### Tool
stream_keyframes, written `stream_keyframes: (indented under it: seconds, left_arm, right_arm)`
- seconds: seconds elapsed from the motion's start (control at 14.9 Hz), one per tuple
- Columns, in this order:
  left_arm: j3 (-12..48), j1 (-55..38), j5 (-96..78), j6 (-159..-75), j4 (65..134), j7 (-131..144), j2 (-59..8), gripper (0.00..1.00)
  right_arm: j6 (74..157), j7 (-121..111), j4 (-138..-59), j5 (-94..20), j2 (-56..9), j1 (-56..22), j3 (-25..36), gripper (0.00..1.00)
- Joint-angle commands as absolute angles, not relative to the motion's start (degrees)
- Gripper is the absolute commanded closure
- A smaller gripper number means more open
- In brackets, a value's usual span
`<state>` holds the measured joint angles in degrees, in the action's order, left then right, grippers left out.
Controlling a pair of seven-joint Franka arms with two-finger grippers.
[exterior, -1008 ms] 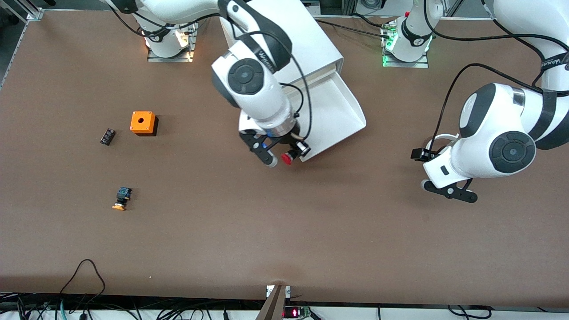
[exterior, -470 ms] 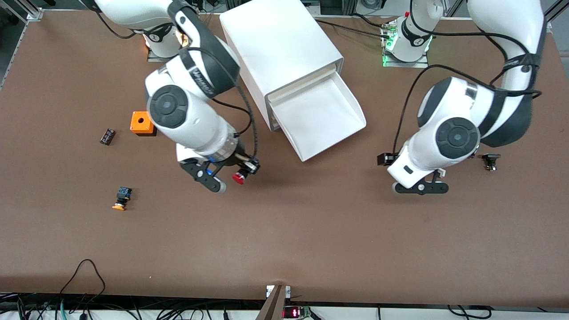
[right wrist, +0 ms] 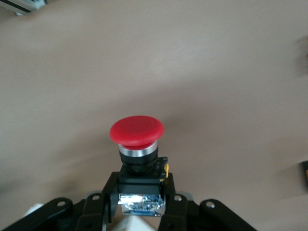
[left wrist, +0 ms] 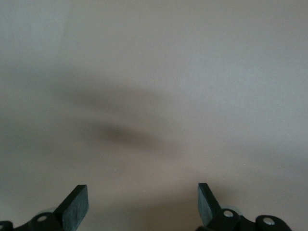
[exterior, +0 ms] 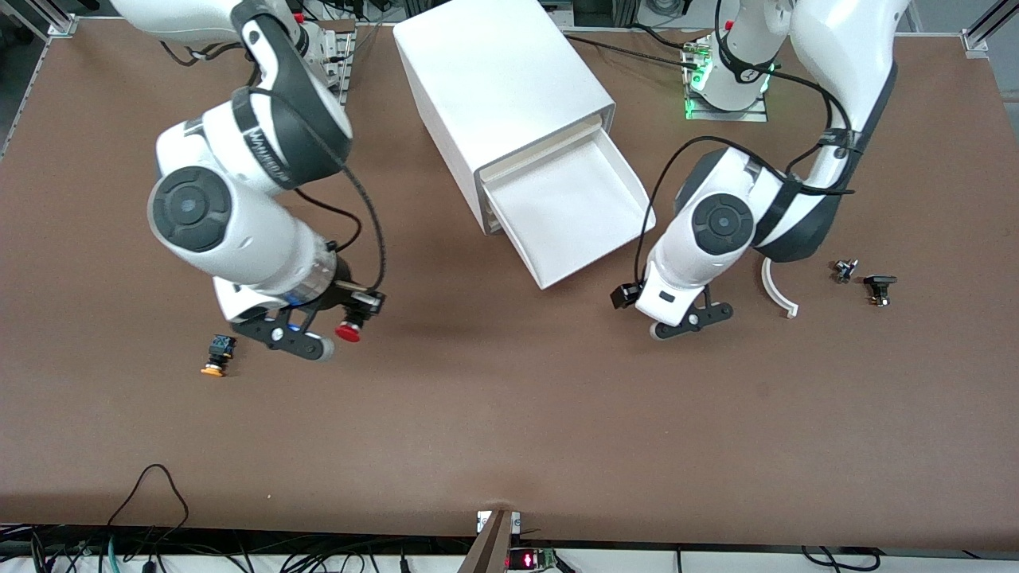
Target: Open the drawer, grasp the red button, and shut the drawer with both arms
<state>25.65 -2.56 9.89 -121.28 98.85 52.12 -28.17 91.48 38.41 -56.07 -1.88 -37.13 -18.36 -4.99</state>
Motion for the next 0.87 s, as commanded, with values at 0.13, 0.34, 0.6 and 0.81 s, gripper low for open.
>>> stream_keyframes:
  seconds: [0.13, 0.34, 0.6, 0.81]
  left_arm:
    - [29.0, -2.0, 9.2, -125.5, 107.7, 61.3, -23.9, 0.00]
    - [30.6, -2.0, 9.2, -125.6, 109.4, 63.4, -23.6, 0.01]
    - [34.5, -1.5, 9.2, -125.4, 110.9, 69.5, -23.3, 0.01]
    - [37.0, -1.9, 9.2, -125.4, 112.1, 73.7, -23.3, 0.01]
  right_arm:
    - [87.7, 23.7, -56.7, -1.3, -35.0, -14.1, -2.2, 1.00]
    - [87.7, 17.3, -57.7, -1.3, -34.6, -10.6, -1.5, 1.00]
    - [88.1, 10.0, -59.2, -1.1, -33.8, -6.7, -1.1, 1.00]
    - [90.8, 5.5, -63.4, -1.2, -32.4, -6.2, 1.0, 1.00]
